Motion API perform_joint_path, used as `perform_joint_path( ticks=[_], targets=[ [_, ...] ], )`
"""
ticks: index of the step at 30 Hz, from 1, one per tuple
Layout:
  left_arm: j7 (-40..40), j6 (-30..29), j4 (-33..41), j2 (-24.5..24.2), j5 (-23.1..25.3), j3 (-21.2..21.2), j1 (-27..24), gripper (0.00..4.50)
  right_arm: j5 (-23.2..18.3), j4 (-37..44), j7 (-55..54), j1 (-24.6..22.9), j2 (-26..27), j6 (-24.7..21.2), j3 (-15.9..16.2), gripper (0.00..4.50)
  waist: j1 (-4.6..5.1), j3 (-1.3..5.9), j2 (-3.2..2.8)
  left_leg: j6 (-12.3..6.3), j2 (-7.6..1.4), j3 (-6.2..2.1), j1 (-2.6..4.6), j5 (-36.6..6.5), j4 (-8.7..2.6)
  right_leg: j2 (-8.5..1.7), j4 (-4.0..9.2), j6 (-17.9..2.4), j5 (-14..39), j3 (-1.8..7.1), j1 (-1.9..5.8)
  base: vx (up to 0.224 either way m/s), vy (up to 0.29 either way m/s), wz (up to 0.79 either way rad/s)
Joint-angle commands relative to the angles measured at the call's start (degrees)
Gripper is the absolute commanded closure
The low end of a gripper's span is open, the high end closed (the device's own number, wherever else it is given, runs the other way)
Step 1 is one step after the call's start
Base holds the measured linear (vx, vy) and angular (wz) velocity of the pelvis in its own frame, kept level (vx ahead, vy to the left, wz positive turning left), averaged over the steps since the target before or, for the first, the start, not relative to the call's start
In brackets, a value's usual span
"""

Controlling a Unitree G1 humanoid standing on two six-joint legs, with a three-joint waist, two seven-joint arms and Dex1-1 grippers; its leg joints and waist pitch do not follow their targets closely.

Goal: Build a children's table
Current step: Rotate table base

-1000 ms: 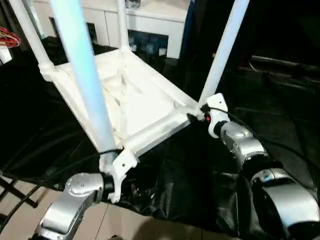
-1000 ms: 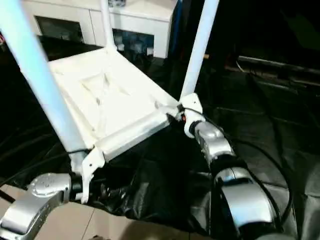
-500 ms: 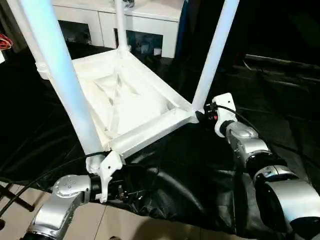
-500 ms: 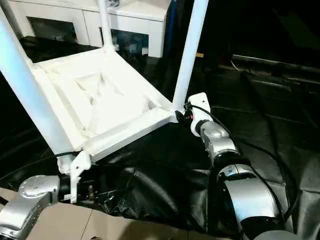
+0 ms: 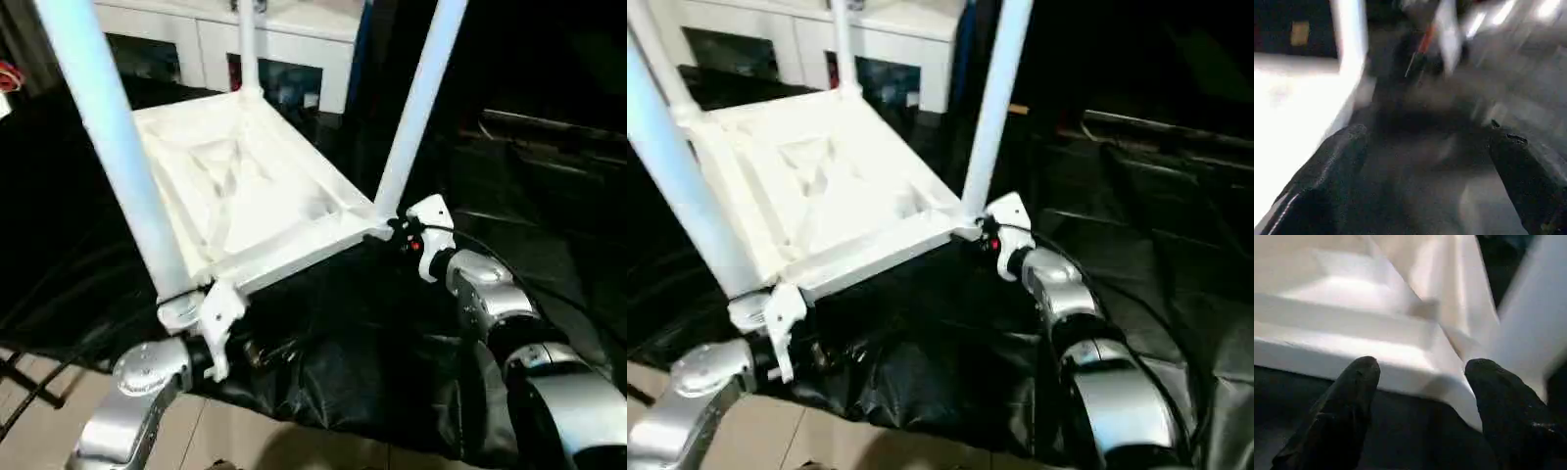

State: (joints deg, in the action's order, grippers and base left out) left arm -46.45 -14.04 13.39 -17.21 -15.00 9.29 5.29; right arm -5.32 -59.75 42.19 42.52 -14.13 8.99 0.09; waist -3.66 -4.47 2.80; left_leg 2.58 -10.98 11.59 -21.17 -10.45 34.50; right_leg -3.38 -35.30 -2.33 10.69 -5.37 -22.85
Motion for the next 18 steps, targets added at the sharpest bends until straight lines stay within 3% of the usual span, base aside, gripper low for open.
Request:
perform_joint_path(
  ticks=[1, 2, 4, 5, 9, 10, 13, 14, 18],
  targets=[
    [1.87, -2.94, 3.38, 2.11, -1.24, 3.75, 3.23, 0.06, -1.59, 4.18, 2.96, -1.99, -1.24, -0.44, -0.12, 1.27, 0.24, 3.12, -0.76, -0.85, -3.44, -1.38, 1.53, -16.01, -4.21, -5.1, 4.99, -11.43, 17.73, 4.1, 2.05, 0.0, 0.0, 0.0],
    [2.32, -3.32, 3.87, 2.68, -1.29, 4.24, 3.92, 0.06, -1.81, 5.44, 3.59, -2.76, -1.36, -0.78, -0.12, 1.27, 0.23, 2.86, -0.92, -0.76, -3.31, -1.51, 1.3, -16.06, -4.26, -5.19, 5.08, -10.52, 18.48, 4.19, 2.09, 0.0, 0.0, 0.0],
    [4.34, -4.58, 3.49, 4.15, 0.84, 4.69, 5.49, 0.06, -2.33, 8.39, 4.29, -4.64, -1.49, -1.58, -0.05, 1.27, 0.62, 2.84, -0.68, -0.7, -3.22, -1.7, 0.78, -15.69, -4.39, -5.1, 5.2, -9.33, 19.17, 4.07, 2.46, 0.0, 0.0, 0.0],
    [5.43, -5.71, 3.64, 4.58, 1.8, 4.76, 5.86, 0.06, -2.54, 9.84, 4.51, -5.58, -1.42, -2.06, -0.02, 1.27, 0.77, 2.55, -1.02, -0.82, -3.1, -1.76, 0.77, -15.64, -4.44, -4.91, 5.34, -8.76, 18.84, 4.08, 2.28, 0.0, 0.0, 0.0],
    [7.53, -7.21, 2.27, 4.66, 3.09, 3.98, 6.44, 0.06, -3.03, 13.99, 5.02, -8.33, -1.04, -3.41, 0.27, 1.27, 1.31, 2.57, -0.63, -2.35, -2.67, -1.79, 0.23, -13.02, -4.13, -5.02, 5.27, -8.76, 17.7, 3.98, 2.72, 0.0, 0.0, 0.0],
    [7.59, -7.57, 2.2, 4.25, 2.93, 3.81, 6.31, 0.06, -3.07, 14.96, 5.08, -8.93, -0.88, -3.77, 0.39, 1.27, 1.49, 2.31, -0.63, -2.99, -2.65, -1.72, 0.23, -12.09, -4.12, -4.91, 5.26, -8.71, 16.91, 4.02, 2.48, 0.0, 0.0, 0.0],
    [5.79, -10.08, 5.15, 0.28, -1.04, 1.17, 3.66, 0.06, -4.17, 21.11, 8.34, -11.45, -0.34, -6.43, 2.14, 1.27, 1.92, 2.27, 0.22, -4.61, -2.64, -1.66, 0.04, -10.07, -4.1, -4.85, 4.96, -9.11, 15.24, 3.93, 2.54, 0.0, 0.0, 0.0],
    [5.39, -10.2, 5.59, -0.11, -1.53, 0.91, 3.22, 0.06, -4.28, 21.26, 8.44, -11.45, -0.24, -6.55, 2.17, 1.27, 1.98, 2.29, -0.29, -4.82, -2.75, -1.79, -0.07, -9.27, -4.22, -4.95, 4.82, -9.39, 14.72, 3.86, 2.6, 0.0, 0.0, 0.0],
    [0.99, -11.3, 9.98, -4.16, -5.86, -2.93, -2.45, 0.06, -4.17, 23.04, 7.08, -12.07, 1.42, -7.79, 2.73, 1.27, 2.2, 1.8, -0.8, -4.69, -3.0, -1.63, 0.47, -9.28, -4.47, -4.64, 4.91, -10.64, 13.35, 3.92, 1.94, 0.0, 0.0, 0.0]
  ],
)
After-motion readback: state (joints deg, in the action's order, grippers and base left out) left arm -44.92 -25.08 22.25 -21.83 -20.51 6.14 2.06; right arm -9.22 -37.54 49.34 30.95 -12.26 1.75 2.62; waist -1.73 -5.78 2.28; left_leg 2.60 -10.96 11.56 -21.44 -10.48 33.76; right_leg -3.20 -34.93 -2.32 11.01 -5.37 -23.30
